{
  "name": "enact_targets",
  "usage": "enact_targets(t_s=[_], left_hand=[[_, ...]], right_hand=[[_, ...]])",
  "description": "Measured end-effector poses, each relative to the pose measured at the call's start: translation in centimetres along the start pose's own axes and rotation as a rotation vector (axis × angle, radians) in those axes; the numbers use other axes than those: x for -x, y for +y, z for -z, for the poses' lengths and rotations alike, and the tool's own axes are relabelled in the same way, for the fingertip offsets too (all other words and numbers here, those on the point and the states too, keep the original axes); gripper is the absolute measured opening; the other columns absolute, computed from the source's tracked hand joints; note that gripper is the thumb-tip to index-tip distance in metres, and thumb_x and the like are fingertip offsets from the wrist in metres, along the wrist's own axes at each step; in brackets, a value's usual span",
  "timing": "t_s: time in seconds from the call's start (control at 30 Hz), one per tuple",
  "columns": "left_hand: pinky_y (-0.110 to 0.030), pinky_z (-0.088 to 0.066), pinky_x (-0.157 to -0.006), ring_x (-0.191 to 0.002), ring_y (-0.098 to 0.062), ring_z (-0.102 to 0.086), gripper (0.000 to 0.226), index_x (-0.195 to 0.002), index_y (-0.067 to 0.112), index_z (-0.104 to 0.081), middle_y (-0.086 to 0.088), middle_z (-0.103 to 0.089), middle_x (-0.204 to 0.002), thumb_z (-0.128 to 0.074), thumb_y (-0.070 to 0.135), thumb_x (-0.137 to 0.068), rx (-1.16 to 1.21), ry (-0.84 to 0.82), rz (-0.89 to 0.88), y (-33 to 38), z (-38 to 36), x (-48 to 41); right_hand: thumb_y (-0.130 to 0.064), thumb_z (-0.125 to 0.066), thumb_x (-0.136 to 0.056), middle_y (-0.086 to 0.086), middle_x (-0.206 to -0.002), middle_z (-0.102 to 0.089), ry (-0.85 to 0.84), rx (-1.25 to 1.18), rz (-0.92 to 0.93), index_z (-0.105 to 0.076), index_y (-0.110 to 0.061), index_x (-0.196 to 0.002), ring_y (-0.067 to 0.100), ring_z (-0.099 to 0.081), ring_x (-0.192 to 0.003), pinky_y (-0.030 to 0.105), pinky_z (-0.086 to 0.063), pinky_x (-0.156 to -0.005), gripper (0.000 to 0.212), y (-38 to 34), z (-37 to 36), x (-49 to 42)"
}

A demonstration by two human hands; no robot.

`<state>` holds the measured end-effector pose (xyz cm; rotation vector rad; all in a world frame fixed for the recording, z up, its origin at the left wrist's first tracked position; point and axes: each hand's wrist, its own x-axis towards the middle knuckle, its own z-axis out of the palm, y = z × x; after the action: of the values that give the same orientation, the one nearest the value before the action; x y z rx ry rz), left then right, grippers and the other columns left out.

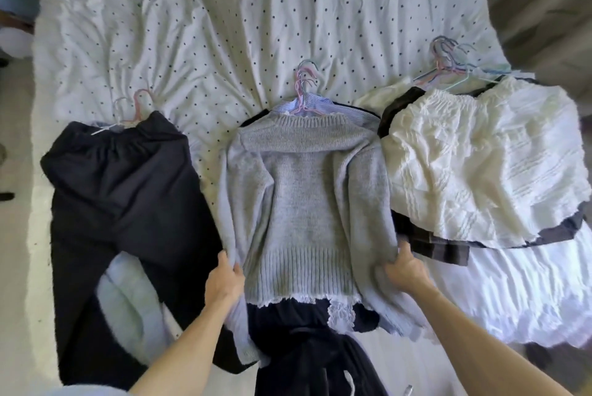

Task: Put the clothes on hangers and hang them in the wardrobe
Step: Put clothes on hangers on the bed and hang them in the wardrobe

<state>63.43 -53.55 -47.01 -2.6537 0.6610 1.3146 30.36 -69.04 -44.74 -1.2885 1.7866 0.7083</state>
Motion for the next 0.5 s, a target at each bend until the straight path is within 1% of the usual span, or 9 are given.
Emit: enact_targets(t_s=[0.07,0.13,0.17,0.23,0.3,0.37,0.4,0.47,0.5], left_hand=[[-0.032,-0.046,-0.064,-0.08,-0.021,-0.056,0.052,-0.153,0.014,-0.025,-0.02,-0.054,-0.131,-0.041,0.025,-0.104,0.092,-0.081,0.007,1.5,0.0,0.5],[-0.033,-0.052,-0.066,-0.107,-0.031,-0.058,0.064,-0.156,0.015,-0.017,-0.02,-0.037,-0.151,-0.047,0.024,-0.1,0.026,-0.182,0.003,2.7,-0.2,0.7],[-0.036,-0.056,-0.075,-0.121,-0.034,-0.054,0.072,-0.157,0.015,-0.01,-0.02,-0.029,-0.157,-0.049,0.025,-0.098,-0.042,-0.234,0.012,3.4,-0.2,1.2],[-0.034,-0.047,-0.101,-0.136,-0.032,-0.044,0.079,-0.159,0.011,-0.002,-0.016,-0.025,-0.16,-0.051,0.028,-0.098,-0.211,-0.316,0.012,4.6,-0.6,2.5],[-0.032,-0.044,-0.099,-0.13,-0.027,-0.049,0.072,-0.156,0.009,-0.016,-0.013,-0.04,-0.15,-0.052,0.029,-0.098,-0.366,-0.342,-0.047,6.1,-1.2,5.2],[-0.029,-0.051,-0.082,-0.108,-0.023,-0.061,0.057,-0.149,0.01,-0.033,-0.011,-0.056,-0.129,-0.052,0.022,-0.097,-0.436,-0.369,-0.136,7.9,-2.3,8.2],[-0.029,-0.051,-0.08,-0.105,-0.022,-0.062,0.051,-0.146,0.008,-0.038,-0.012,-0.058,-0.126,-0.049,0.02,-0.098,-0.467,-0.37,-0.203,9.0,-3.1,9.6],[-0.035,-0.045,-0.099,-0.126,-0.027,-0.054,0.047,-0.146,0.006,-0.042,-0.014,-0.051,-0.143,-0.043,0.022,-0.102,-0.526,-0.358,-0.365,11.6,-4.9,12.9],[-0.037,-0.041,-0.106,-0.132,-0.029,-0.05,0.045,-0.144,0.007,-0.045,-0.013,-0.049,-0.146,-0.042,0.023,-0.102,-0.54,-0.359,-0.439,13.1,-5.9,14.9]], right_hand=[[-0.028,-0.053,-0.093,0.015,-0.107,-0.062,0.009,-0.071,0.008,-0.035,-0.012,-0.141,0.035,-0.061,-0.095,0.036,-0.049,-0.076,0.053,1.0,0.3,0.8],[-0.034,-0.052,-0.095,0.012,-0.107,-0.066,0.021,-0.15,0.033,-0.036,-0.016,-0.143,0.03,-0.064,-0.091,0.034,-0.049,-0.072,0.053,2.3,0.0,2.2],[-0.036,-0.051,-0.096,0.01,-0.107,-0.068,0.024,-0.167,0.063,-0.037,-0.017,-0.143,0.029,-0.065,-0.091,0.033,-0.049,-0.073,0.052,3.1,-0.3,3.0],[-0.034,-0.05,-0.097,0.007,-0.11,-0.07,0.016,-0.177,0.139,-0.042,-0.02,-0.141,0.026,-0.066,-0.091,0.031,-0.049,-0.076,0.047,5.3,-1.1,4.8],[-0.034,-0.05,-0.096,0.004,-0.124,-0.067,0.011,-0.226,0.201,-0.048,-0.022,-0.14,0.022,-0.066,-0.102,0.029,-0.051,-0.085,0.045,7.8,-1.9,6.7],[-0.037,-0.053,-0.096,-0.004,-0.135,-0.061,0.044,-0.292,0.271,-0.055,-0.024,-0.137,0.017,-0.062,-0.115,0.027,-0.048,-0.093,0.043,10.5,-2.2,8.9],[-0.037,-0.055,-0.096,-0.006,-0.133,-0.062,0.076,-0.332,0.302,-0.058,-0.025,-0.134,0.014,-0.062,-0.117,0.025,-0.047,-0.093,0.04,11.9,-2.1,10.1],[-0.033,-0.059,-0.094,-0.006,-0.124,-0.067,0.163,-0.444,0.337,-0.064,-0.026,-0.125,0.011,-0.063,-0.116,0.024,-0.047,-0.092,0.032,15.5,-1.5,12.6],[-0.031,-0.062,-0.093,-0.007,-0.119,-0.07,0.212,-0.513,0.344,-0.066,-0.029,-0.121,0.01,-0.064,-0.114,0.025,-0.048,-0.092,0.028,17.6,-1.1,13.9]])
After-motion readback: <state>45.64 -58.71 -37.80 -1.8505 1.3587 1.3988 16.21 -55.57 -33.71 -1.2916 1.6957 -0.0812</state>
